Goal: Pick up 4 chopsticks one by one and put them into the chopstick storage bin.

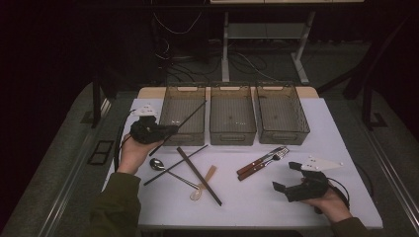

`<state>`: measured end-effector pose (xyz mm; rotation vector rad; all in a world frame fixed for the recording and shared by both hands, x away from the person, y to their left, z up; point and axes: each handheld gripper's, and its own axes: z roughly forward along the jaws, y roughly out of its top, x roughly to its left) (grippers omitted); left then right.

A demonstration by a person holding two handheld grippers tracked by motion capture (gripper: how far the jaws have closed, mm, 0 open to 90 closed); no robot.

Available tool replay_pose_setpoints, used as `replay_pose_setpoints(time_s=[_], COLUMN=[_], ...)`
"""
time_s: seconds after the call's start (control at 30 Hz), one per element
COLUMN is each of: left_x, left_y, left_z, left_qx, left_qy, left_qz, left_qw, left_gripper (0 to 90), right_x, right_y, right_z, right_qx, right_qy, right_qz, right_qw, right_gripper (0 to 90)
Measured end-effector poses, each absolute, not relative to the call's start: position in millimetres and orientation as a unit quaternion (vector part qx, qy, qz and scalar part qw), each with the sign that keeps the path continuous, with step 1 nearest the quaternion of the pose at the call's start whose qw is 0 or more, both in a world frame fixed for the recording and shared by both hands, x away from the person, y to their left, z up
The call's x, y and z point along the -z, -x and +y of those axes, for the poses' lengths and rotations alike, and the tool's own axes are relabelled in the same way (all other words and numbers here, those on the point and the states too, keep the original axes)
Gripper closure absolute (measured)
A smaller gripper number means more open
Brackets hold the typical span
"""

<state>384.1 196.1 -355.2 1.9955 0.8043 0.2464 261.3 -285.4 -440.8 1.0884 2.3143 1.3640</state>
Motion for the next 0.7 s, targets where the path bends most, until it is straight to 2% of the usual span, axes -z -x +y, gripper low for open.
replay_pose_setpoints(time_s=[0.7], left_x=[344], left_y=[-429], left_z=[177], left_qx=[-0.119], left_qy=[-0.795], left_qz=[0.371], left_qw=[0.465], left_gripper=[84.9], right_x=[439], right_y=[-261], right_z=[-287], right_qx=[-0.475], right_qy=[-0.376], right_qz=[0.786], right_qw=[0.123], right_gripper=[0.9])
